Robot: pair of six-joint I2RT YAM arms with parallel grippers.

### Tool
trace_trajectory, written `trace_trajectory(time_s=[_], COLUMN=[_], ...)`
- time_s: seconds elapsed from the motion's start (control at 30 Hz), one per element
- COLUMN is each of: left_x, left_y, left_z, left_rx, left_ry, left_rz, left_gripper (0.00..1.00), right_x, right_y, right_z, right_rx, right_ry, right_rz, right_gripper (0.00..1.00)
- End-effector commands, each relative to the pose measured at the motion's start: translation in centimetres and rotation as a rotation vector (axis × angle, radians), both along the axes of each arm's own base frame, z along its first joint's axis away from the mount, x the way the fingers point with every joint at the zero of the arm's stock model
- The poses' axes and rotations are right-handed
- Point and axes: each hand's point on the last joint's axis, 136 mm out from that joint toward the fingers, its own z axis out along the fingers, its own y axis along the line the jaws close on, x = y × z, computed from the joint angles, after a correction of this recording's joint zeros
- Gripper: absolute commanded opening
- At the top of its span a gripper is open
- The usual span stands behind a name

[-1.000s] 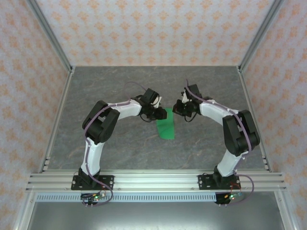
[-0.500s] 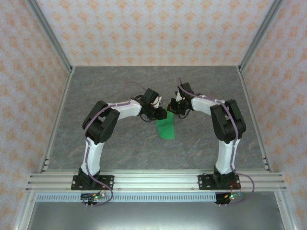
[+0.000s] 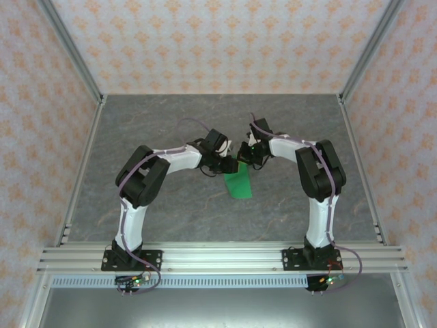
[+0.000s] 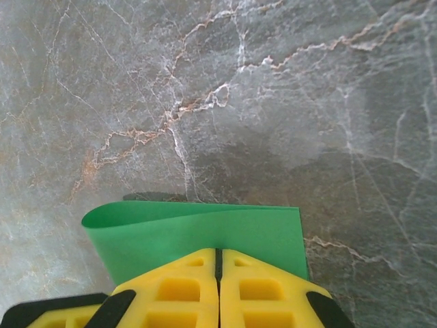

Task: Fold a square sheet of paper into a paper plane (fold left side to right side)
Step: Hold the square sheet of paper at the center of the table, then first fold the square sheet of paper in half at the center of the table.

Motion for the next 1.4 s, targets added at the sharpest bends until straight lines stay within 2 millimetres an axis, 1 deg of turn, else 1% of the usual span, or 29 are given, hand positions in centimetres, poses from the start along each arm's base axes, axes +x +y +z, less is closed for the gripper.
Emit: trace_trajectory(time_s=[0.0, 0.17, 0.5, 0.8, 0.83, 0.97, 1.2, 1.37], left_x=[-4.2, -6.0, -8.3, -10.7, -10.8, -12.0, -13.0, -14.1], left_y=[1.3, 1.3, 1.1, 1.1, 0.9, 0.6, 0.0, -0.3], left_z=[-1.8, -1.8, -1.3, -2.7, -1.8, -1.8, -1.3, -1.5], left_rx=[0.081, 0.085, 0.069, 0.091, 0.076, 0.070, 0.039, 0.033], left_ry=[0.097, 0.101, 0.094, 0.133, 0.116, 0.119, 0.113, 0.125], left_rz=[-0.045, -0.070, -0.090, -0.112, -0.118, -0.135, -0.147, -0.147], left_gripper=[0.32, 0.32, 0.32, 0.32, 0.32, 0.32, 0.32, 0.32], right_x=[-1.3, -1.6, -1.6, -1.7, -1.7, -1.7, -1.9, -1.8], right_y=[-2.3, -2.6, -2.7, -2.8, -2.8, -2.8, -2.9, -2.8], right_z=[-3.3, -3.8, -4.1, -4.3, -4.3, -4.4, -4.5, -4.4], right_rx=[-0.138, -0.155, -0.164, -0.172, -0.173, -0.173, -0.177, -0.174], right_ry=[0.076, 0.091, 0.098, 0.103, 0.102, 0.103, 0.108, 0.104], right_rz=[-0.016, -0.015, -0.013, -0.013, -0.012, -0.011, -0.012, -0.011], right_gripper=[0.06, 0.06, 0.06, 0.06, 0.06, 0.06, 0.06, 0.06])
